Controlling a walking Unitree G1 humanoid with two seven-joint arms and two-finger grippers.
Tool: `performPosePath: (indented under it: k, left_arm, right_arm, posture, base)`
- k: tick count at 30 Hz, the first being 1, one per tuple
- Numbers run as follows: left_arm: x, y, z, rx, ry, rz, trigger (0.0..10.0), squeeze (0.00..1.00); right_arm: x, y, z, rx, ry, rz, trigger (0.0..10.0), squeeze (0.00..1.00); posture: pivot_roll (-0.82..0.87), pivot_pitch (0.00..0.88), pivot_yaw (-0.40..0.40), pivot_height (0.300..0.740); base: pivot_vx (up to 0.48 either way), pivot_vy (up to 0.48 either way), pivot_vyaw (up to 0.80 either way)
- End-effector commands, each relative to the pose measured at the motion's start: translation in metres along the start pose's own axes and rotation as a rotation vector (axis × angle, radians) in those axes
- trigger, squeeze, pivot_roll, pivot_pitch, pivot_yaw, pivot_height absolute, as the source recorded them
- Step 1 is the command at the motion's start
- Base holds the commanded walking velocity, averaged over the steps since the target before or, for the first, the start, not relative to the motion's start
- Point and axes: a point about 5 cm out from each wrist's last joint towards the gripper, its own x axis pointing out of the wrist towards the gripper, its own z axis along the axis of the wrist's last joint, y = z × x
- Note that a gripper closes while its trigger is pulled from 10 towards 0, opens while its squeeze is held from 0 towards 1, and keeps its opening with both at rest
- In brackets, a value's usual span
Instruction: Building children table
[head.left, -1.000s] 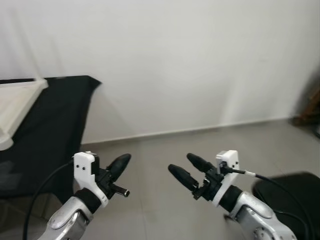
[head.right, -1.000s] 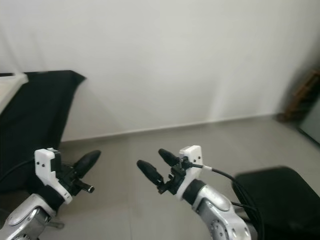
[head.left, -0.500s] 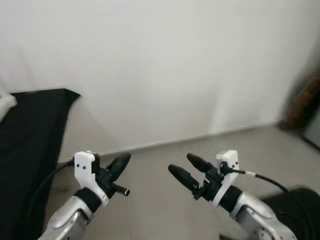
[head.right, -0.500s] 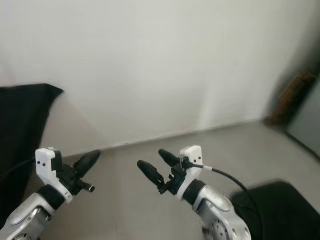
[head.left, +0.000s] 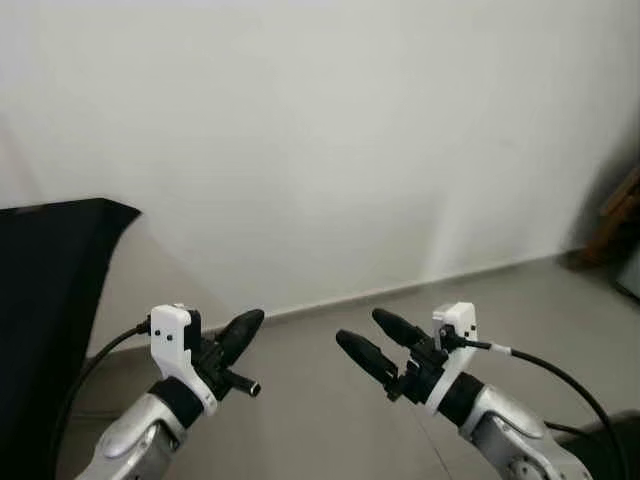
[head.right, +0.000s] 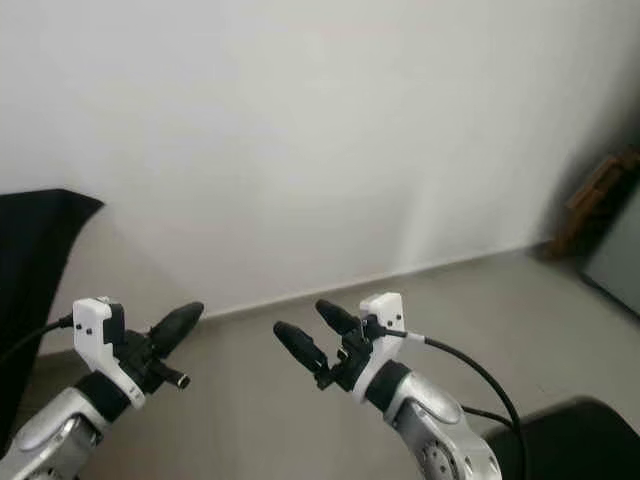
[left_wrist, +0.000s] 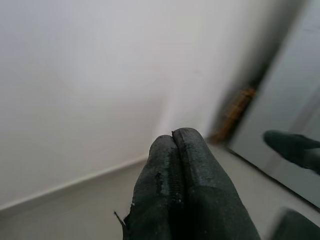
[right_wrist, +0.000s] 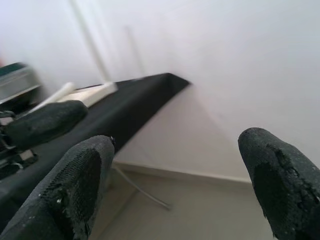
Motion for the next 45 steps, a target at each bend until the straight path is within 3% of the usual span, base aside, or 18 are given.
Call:
performPosePath:
  k: [1, 11, 18, 33, 45]
  left_arm:
    - [-0.0036, 0.0053, -0.0002, 0.008, 0.012, 0.019, 10.0, 0.00]
    - [-0.0035, 0.0064, 0.0005, 0.011, 0.012, 0.021, 10.0, 0.00]
    - [-0.0034, 0.0061, 0.0006, 0.012, 0.009, 0.022, 10.0, 0.00]
    - [-0.0026, 0.0064, 0.0015, 0.007, 0.004, 0.022, 10.0, 0.00]
    - [-0.0025, 0.0060, 0.0032, -0.001, -0.015, 0.016, 10.0, 0.00]
  right_arm:
    - [0.0044, 0.0053, 0.0008, 0.003, -0.010, 0.026, 10.0, 0.00]
    - [0.0054, 0.0060, 0.0020, -0.004, -0.016, 0.027, 10.0, 0.00]
    - [0.0047, 0.0061, 0.0019, -0.071, 0.006, 0.015, 10.0, 0.00]
    - [0.0059, 0.0105, -0.0004, -0.105, 0.037, 0.068, 10.0, 0.00]
    - [0.0062, 0.0120, -0.0015, -0.111, 0.048, 0.093, 10.0, 0.00]
  posture:
    - [-0.01, 0.000, -0.049, 0.740]
    - [0.00, 0.000, -0.045, 0.740]
    - [0.00, 0.000, -0.047, 0.740]
    - [0.00, 0.000, -0.045, 0.740]
    - [0.00, 0.000, -0.046, 0.740]
  base:
    - [0.382, 0.000, 0.00]
    - [0.380, 0.000, 0.00]
    - [0.379, 0.000, 0.00]
    - [0.361, 0.000, 0.80]
    - [0.000, 0.000, 0.80]
